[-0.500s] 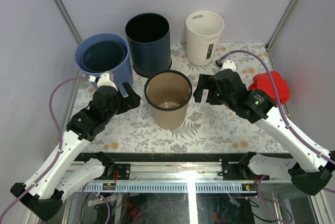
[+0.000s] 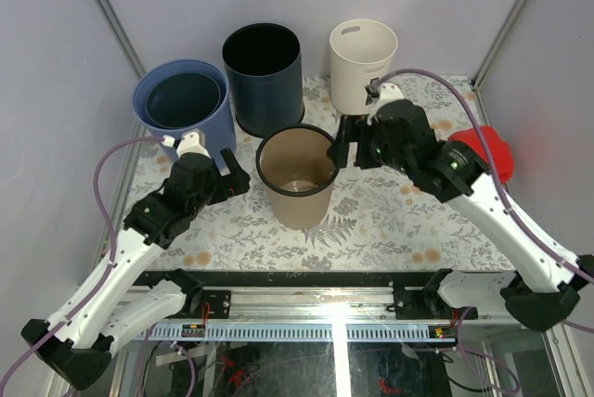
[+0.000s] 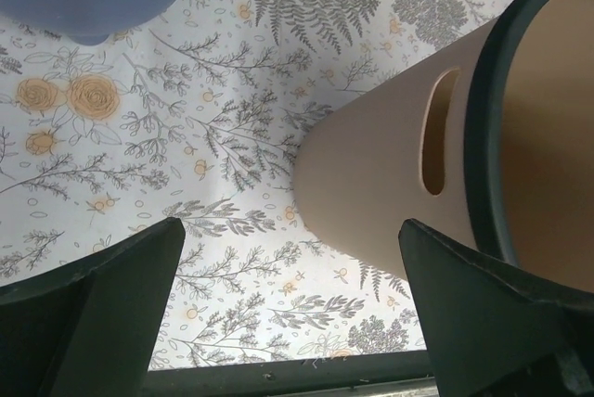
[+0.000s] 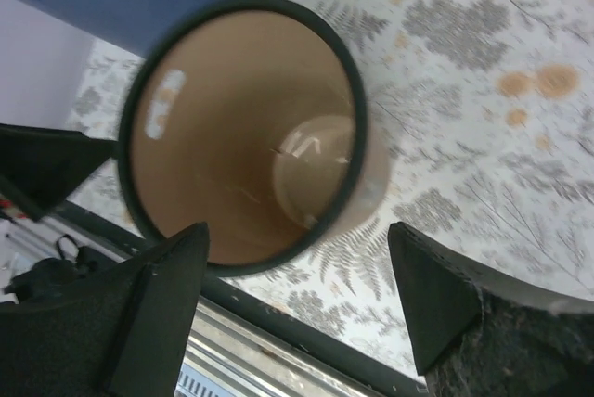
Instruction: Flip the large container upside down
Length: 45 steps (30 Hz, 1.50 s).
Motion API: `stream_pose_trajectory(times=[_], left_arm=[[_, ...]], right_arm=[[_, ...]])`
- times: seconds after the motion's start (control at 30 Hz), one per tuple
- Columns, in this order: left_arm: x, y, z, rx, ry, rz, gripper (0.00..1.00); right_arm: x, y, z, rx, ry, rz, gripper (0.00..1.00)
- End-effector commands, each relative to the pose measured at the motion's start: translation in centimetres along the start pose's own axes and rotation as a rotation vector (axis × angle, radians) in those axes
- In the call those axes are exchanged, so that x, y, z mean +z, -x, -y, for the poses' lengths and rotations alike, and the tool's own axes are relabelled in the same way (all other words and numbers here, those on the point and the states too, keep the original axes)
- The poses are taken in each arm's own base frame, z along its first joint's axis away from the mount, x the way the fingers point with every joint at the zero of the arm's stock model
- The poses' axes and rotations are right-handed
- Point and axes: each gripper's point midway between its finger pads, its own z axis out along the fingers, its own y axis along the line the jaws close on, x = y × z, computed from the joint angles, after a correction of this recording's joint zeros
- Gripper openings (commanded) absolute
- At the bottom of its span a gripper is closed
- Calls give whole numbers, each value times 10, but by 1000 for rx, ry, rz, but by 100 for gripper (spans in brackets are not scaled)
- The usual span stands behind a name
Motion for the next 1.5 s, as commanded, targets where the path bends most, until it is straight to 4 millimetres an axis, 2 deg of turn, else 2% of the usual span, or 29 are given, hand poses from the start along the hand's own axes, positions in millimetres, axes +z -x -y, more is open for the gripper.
stream_pose_trajectory(times=[0.0, 0.13, 0.23, 0.33, 0.53, 0.73, 0.93, 1.0, 1.07, 1.17, 1.23, 1.37, 1.47], left_arm=[[-2, 0, -5, -17, 2, 32, 100], [-5, -1, -21, -43, 65, 56, 100], [-8, -4, -30, -67, 90, 67, 100], [-13, -6, -37, -91, 108, 81, 100], [-30, -4, -66, -144, 211, 143, 100], [-46, -1, -74, -193, 202, 189, 100], [-53, -1, -74, -212, 178, 200, 100], [-52, -2, -74, -212, 180, 193, 100], [-52, -2, -73, -211, 180, 189, 100], [-51, -3, -73, -210, 181, 185, 100], [-51, -3, -73, -210, 182, 185, 100], [-51, -3, -73, -208, 181, 183, 100], [-51, -2, -72, -206, 182, 182, 100]], right_arm=[[-3, 27, -48, -73, 153, 2, 84], [5, 32, -77, -123, 195, -18, 83], [17, 25, -96, -168, 216, -67, 83], [33, 13, -111, -208, 231, -128, 83], [64, -22, -137, -298, 232, -234, 81], [82, -51, -151, -352, 238, -309, 81], [98, -67, -156, -385, 220, -340, 81], [105, -72, -157, -392, 210, -348, 76], [113, -77, -158, -396, 198, -359, 65], [118, -76, -160, -394, 189, -349, 55], [122, -75, -159, -395, 178, -332, 46], [126, -75, -160, -392, 179, -323, 20], [124, -68, -163, -389, 185, -294, 8]])
